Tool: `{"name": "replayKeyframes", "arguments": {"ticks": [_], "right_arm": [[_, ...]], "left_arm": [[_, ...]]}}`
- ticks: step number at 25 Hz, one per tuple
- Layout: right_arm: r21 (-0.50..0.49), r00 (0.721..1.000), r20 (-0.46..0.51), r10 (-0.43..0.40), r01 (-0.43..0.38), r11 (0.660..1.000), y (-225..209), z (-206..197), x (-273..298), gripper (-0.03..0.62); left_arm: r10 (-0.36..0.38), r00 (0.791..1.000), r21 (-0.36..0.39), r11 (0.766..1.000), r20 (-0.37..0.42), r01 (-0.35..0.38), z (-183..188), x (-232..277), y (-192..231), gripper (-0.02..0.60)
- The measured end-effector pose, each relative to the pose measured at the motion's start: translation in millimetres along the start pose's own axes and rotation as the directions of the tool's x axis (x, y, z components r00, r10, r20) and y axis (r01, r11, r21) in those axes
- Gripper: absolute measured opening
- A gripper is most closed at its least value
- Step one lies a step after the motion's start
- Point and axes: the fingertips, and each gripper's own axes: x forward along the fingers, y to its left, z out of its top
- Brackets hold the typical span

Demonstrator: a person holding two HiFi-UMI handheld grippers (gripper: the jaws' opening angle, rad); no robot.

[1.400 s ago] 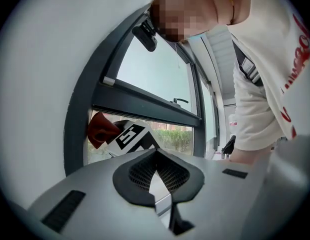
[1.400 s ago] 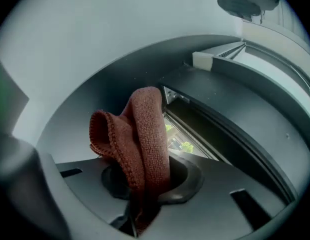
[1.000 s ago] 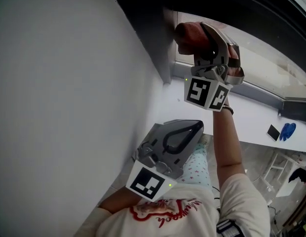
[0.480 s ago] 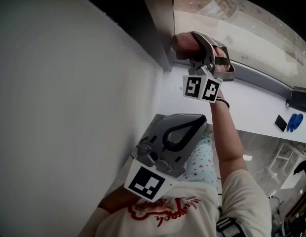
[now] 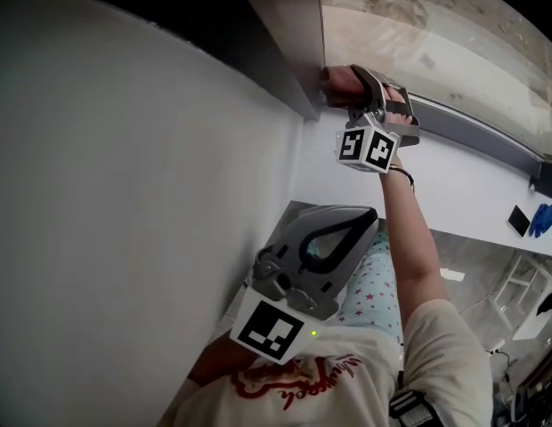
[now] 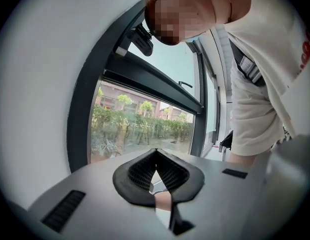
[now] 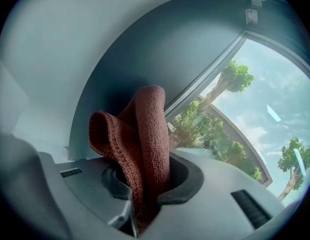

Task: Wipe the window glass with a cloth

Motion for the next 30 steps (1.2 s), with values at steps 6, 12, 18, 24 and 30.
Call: {"name": "replayKeyframes", "arguments": {"ticks": [6, 12, 18, 24, 30], "right_arm": [[0.068, 0.995, -0.065, 0.071, -0.067, 0.995, 35, -34, 21, 0.089], [0.043, 0.985, -0.103, 0.136, -0.132, 0.990, 62, -51, 34, 0.089], [0.043, 0.963, -0.163, 0.213, -0.209, 0.977, 89, -75, 46, 0.089], [0.037, 0.929, -0.237, 0.284, -0.283, 0.958, 113, -105, 56, 0.089], [0.150, 0.929, -0.209, 0.306, -0.279, 0.948, 97, -101, 38, 0.089]], "left_arm": [[-0.002, 1.000, -0.014, 1.000, -0.023, 0.001, -9, 2, 4, 0.018], [0.003, 1.000, -0.023, 1.000, -0.023, -0.003, -11, 4, 5, 0.018], [0.015, 1.000, -0.021, 1.000, -0.020, -0.016, -13, 1, 7, 0.018], [0.002, 1.000, -0.019, 1.000, -0.029, -0.003, -24, -6, 1, 0.018], [0.007, 0.999, -0.009, 1.000, -0.039, -0.007, -23, -11, 5, 0.018]]}}
